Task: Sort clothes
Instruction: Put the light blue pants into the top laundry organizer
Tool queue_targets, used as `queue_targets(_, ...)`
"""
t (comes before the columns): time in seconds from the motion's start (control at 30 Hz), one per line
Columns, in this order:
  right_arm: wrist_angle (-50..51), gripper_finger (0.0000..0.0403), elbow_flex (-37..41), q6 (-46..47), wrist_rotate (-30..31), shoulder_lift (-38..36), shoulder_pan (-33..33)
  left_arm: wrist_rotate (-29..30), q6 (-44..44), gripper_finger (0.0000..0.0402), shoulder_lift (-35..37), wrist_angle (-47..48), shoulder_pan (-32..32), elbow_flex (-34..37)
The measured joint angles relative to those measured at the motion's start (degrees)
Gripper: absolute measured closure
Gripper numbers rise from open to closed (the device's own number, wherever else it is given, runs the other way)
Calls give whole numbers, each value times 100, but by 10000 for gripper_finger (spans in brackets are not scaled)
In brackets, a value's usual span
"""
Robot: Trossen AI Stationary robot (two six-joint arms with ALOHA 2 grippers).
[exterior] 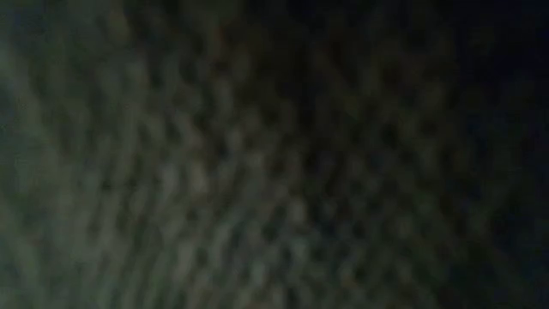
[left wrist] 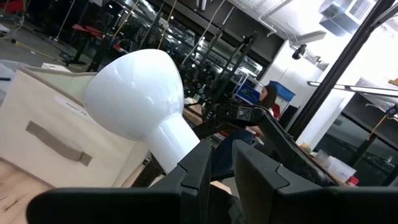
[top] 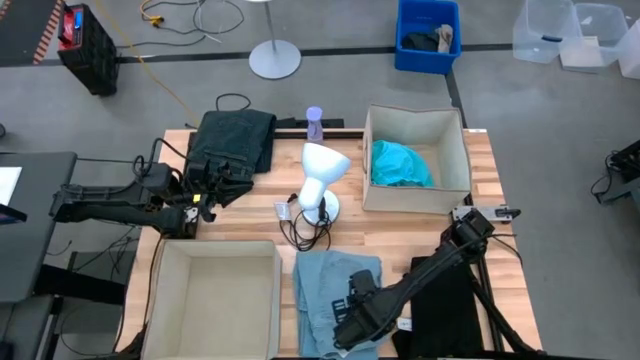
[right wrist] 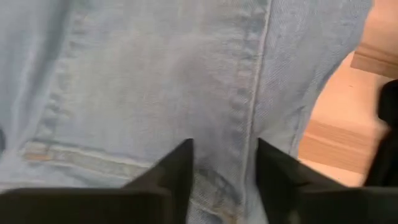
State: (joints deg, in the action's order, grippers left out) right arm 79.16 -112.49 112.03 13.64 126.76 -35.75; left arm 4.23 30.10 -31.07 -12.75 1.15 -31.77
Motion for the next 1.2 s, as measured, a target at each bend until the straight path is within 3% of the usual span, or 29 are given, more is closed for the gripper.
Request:
queue_targets(0.2,-177,92,-108,5,40,-4,22,-2,35,340,0,2,0,0)
queue_targets(0.37,-134,46,69,305,44,4,26,-2,35,340,0,9,2,0)
queue_targets(0.5,-160,43,93,633,-28,13,26,-27,55,340,0,42,2,0)
queue_targets(0.67,-145,51,-367,268,260,-15,13,-101,62,340,0,153,0,0)
queue_targets(1.2,1094,54,-811,847,170,93,46,-96,77,340,0,238,0,0)
